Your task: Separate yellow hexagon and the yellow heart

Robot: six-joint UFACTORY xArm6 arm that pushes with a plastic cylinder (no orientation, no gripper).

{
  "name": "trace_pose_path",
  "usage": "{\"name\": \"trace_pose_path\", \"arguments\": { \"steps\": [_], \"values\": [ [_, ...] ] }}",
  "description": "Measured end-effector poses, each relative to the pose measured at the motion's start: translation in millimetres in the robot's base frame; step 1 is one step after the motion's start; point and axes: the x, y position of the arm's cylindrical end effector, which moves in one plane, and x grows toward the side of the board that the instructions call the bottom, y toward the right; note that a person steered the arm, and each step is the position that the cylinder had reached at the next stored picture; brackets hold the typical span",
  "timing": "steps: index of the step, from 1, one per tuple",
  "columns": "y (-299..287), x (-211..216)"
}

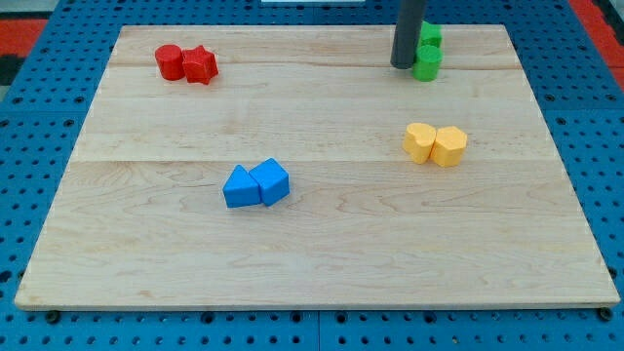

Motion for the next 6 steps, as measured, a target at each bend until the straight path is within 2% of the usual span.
{"name": "trace_pose_path", "arguments": {
  "steps": [1, 2, 3, 4, 5, 6],
  "values": [
    [0.0, 39.7],
    [26.6, 69.1],
    [81.2, 90.6],
    [115.4, 130.4],
    [136.0, 172.7],
    [129.3, 199.8]
  ]
}}
